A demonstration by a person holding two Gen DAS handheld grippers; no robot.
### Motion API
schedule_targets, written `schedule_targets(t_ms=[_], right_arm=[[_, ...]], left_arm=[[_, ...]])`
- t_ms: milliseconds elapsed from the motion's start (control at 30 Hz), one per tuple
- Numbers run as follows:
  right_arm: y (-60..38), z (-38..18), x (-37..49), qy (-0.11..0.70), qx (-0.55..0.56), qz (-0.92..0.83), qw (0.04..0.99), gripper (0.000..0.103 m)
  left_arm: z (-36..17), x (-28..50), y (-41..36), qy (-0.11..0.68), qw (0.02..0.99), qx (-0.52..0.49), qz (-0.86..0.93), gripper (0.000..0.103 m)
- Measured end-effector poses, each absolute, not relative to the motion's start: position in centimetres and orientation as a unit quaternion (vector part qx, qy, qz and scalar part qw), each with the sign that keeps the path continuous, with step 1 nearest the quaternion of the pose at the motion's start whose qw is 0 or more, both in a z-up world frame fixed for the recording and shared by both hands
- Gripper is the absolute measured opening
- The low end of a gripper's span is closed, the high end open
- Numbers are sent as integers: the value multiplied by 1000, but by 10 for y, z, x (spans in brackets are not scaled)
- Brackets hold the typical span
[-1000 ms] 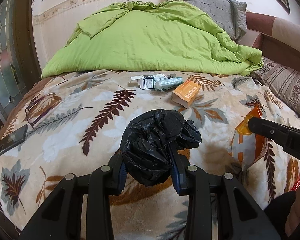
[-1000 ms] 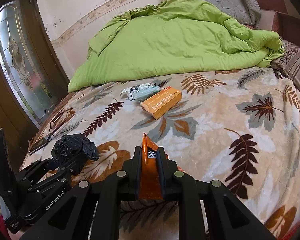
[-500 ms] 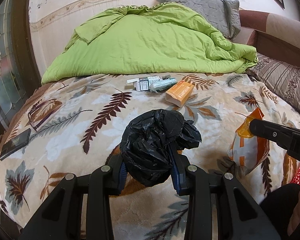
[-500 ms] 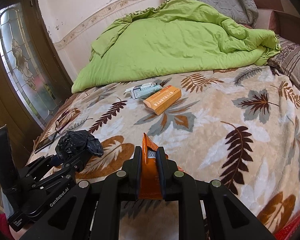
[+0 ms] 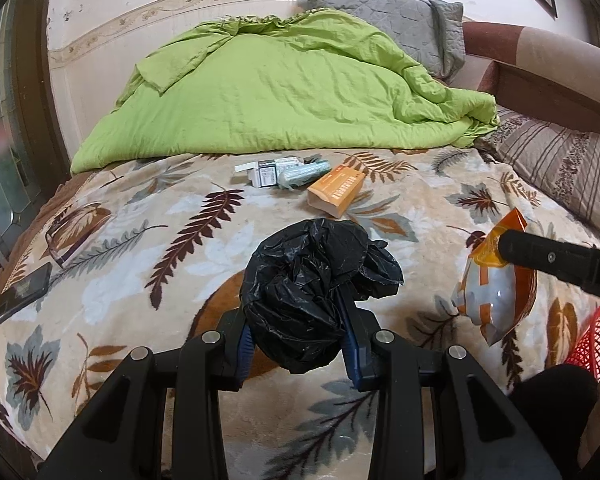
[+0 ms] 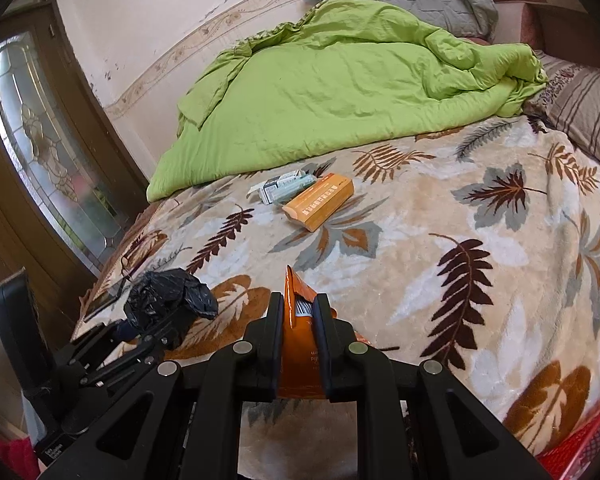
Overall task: Collect trash
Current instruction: 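Lift the black bag and orange packet and carry them toward the red basket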
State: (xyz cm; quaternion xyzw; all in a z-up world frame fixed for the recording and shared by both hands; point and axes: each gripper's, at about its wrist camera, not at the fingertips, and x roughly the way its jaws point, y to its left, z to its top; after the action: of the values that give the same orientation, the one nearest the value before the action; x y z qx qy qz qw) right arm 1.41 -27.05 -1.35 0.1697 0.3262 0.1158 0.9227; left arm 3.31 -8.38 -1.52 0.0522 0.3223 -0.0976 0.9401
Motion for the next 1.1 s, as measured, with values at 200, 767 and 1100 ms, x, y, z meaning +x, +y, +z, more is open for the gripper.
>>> schedule_targets(t_ms=[200,767,1100], right_arm=[[-279,-5,8,317,185,114,923,16],[-321,16,-25,289,210,79,931,16],[-376,28,-78,271,244,20,931,16]], left_arm=[[-12,29,-90,321,939,53,-108,35],[7,13,-122,313,933,45,-172,35],[20,2,-162,312,917,47,-245,35]])
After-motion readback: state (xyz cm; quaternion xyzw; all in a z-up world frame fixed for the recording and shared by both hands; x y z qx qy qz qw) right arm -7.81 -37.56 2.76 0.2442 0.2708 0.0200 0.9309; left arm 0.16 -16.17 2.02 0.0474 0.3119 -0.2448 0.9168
